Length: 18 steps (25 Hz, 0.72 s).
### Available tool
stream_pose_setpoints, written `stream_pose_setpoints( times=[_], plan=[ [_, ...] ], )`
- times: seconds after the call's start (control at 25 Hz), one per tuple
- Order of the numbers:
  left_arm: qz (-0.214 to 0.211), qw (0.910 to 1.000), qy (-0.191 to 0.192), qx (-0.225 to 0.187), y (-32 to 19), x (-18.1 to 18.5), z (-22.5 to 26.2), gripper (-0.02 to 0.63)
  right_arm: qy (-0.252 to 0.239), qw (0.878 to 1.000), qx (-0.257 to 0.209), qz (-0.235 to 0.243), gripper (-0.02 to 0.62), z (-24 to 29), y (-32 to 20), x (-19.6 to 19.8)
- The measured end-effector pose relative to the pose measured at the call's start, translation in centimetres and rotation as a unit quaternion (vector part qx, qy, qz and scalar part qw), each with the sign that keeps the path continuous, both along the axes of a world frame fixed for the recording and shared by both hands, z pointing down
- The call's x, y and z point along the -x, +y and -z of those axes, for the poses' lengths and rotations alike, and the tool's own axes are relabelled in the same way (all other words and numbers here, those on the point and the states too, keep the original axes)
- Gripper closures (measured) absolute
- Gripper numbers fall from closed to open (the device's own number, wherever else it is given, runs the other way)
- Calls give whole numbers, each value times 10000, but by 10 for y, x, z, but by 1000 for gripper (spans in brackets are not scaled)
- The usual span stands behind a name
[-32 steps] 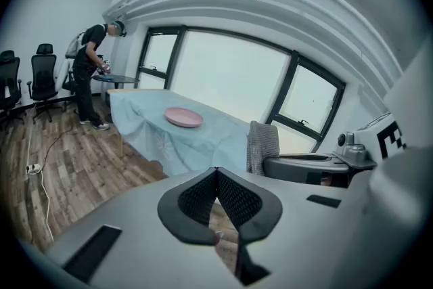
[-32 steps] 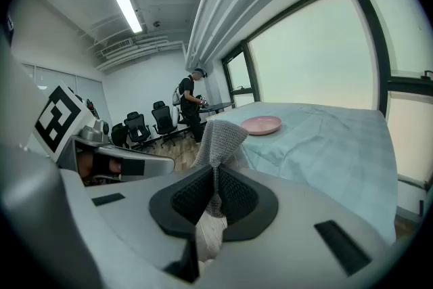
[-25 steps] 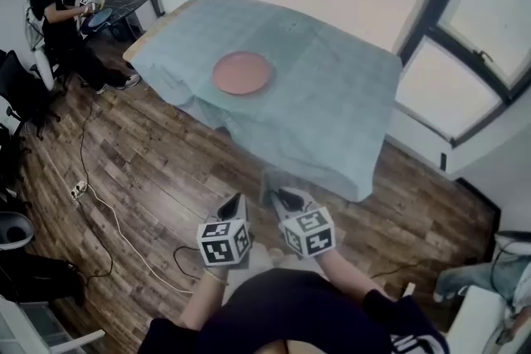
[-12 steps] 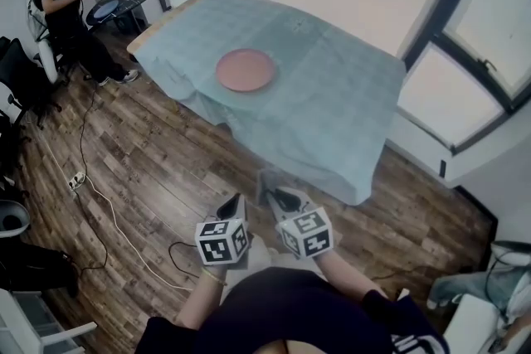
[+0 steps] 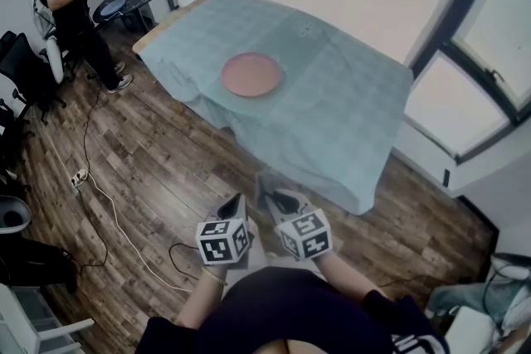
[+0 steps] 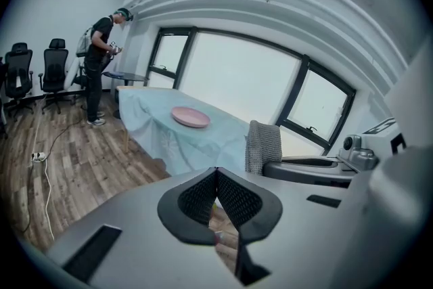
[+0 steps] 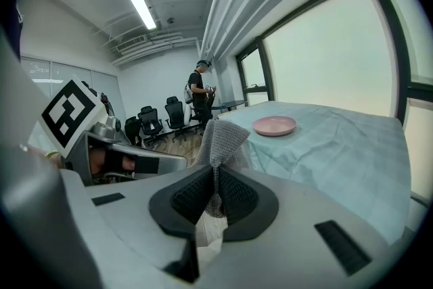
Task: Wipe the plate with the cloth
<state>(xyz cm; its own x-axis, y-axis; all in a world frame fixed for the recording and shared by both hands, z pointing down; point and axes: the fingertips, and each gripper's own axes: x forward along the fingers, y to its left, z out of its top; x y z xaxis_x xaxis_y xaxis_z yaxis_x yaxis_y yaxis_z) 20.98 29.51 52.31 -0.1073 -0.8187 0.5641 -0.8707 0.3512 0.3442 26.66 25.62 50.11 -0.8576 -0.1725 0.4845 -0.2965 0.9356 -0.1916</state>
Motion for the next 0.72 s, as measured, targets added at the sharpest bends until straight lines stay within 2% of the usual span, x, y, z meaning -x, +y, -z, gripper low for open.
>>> stream_pose_setpoints(
  times=[0.32, 0.72],
  plan=[
    [-4, 10000, 53, 0, -32, 31, -5, 592, 107, 9999, 30, -58, 563, -6, -32, 23],
    [-77, 10000, 42, 7, -91, 104, -7, 592, 228, 9991, 149, -336, 563, -10, -93, 81]
  ],
)
